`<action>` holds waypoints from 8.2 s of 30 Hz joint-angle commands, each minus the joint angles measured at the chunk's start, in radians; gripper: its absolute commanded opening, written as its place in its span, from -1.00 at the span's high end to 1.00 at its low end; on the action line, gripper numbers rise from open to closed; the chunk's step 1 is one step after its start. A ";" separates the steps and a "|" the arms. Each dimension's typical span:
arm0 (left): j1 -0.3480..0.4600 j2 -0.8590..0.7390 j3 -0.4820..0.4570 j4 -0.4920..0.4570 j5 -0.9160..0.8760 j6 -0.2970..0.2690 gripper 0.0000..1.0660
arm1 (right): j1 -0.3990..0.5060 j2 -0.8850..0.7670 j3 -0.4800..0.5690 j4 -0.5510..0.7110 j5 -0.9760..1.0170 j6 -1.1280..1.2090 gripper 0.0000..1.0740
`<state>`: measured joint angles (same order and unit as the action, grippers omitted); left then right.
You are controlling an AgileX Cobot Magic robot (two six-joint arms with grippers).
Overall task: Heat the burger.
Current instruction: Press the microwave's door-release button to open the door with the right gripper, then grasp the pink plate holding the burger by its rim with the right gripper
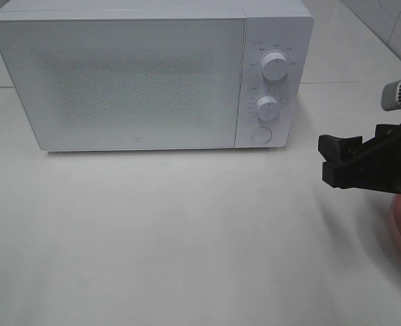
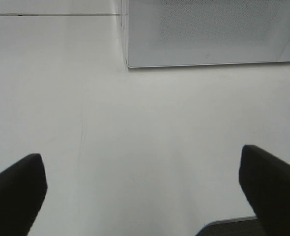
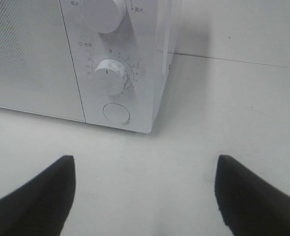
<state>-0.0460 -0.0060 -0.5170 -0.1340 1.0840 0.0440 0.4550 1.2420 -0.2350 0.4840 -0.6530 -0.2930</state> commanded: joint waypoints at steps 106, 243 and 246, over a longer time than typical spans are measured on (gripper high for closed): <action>0.002 -0.010 0.002 -0.008 -0.014 -0.001 -0.88 | 0.359 0.610 -0.241 0.386 -0.499 1.600 1.00; 0.002 -0.005 0.002 -0.009 -0.014 -0.001 -0.88 | 0.095 0.604 -0.502 0.204 0.181 1.051 1.00; 0.002 -0.005 0.002 -0.009 -0.014 -0.001 -0.88 | 0.095 0.572 -0.495 0.177 0.239 0.987 1.00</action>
<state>-0.0460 -0.0060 -0.5170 -0.1350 1.0840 0.0440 0.5550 1.8290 -0.7340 0.6890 -0.4370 0.7350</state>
